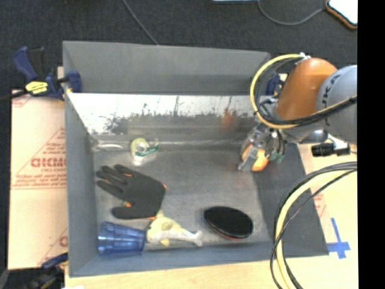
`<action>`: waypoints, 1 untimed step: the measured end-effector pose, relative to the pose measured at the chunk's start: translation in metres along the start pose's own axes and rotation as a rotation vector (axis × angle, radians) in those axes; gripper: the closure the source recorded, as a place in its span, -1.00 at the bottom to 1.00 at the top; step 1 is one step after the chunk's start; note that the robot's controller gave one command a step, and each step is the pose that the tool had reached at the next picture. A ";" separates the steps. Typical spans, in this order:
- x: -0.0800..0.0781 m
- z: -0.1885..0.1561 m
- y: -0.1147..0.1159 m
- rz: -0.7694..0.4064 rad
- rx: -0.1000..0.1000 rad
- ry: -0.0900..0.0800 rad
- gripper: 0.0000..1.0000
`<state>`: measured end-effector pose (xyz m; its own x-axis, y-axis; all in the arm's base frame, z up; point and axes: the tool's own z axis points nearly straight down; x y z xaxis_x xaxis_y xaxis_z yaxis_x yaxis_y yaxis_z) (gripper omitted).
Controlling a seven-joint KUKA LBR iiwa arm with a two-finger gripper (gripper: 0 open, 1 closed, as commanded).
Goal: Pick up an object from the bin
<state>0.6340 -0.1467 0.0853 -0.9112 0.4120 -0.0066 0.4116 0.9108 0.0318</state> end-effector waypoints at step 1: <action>-0.003 -0.034 -0.001 0.001 0.000 -0.009 1.00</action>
Offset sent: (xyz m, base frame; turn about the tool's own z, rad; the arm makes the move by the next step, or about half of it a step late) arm 0.0013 -0.0033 0.0737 0.0008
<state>0.6357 -0.1499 0.1192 -0.9107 0.4128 -0.0157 0.4122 0.9105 0.0314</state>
